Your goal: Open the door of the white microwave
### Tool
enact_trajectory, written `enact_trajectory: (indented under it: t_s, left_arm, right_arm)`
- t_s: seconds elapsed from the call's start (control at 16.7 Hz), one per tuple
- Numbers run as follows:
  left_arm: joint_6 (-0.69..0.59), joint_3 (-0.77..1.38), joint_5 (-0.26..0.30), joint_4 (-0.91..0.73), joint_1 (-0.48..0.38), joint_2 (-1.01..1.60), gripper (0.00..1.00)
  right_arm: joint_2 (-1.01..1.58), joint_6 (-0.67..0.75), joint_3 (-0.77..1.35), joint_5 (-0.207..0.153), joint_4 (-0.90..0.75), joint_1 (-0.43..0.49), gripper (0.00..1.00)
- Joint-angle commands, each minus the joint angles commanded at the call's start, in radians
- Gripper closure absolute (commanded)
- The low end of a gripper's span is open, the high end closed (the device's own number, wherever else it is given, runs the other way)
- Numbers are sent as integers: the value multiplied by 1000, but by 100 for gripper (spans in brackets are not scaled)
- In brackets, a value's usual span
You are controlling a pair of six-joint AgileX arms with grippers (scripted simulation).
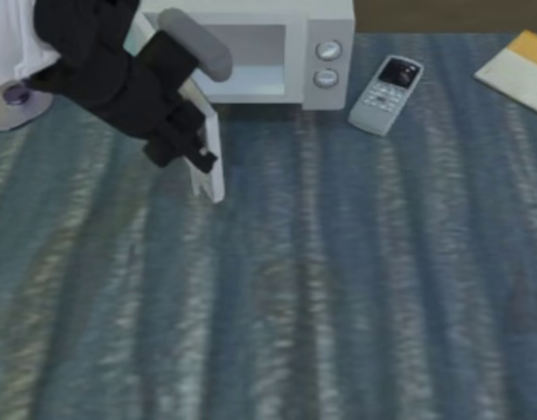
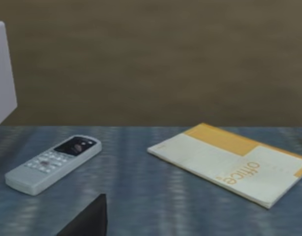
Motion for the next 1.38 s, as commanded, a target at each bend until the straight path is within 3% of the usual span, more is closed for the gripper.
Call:
enact_trajectory:
  t_s: [0.42,0.9,1.38]
  left_arm:
    - [14,-3,10,-6,3,4,100]
    - [205,-8,93,-66,80,-13,100]
    - [208,-8,94,-67,81,-13,100]
  right_arm:
    - [0,0,0,0,0,0,0]
    - [0,0,0,0,0,0,0]
    - [0,0,0,0,0,0,0]
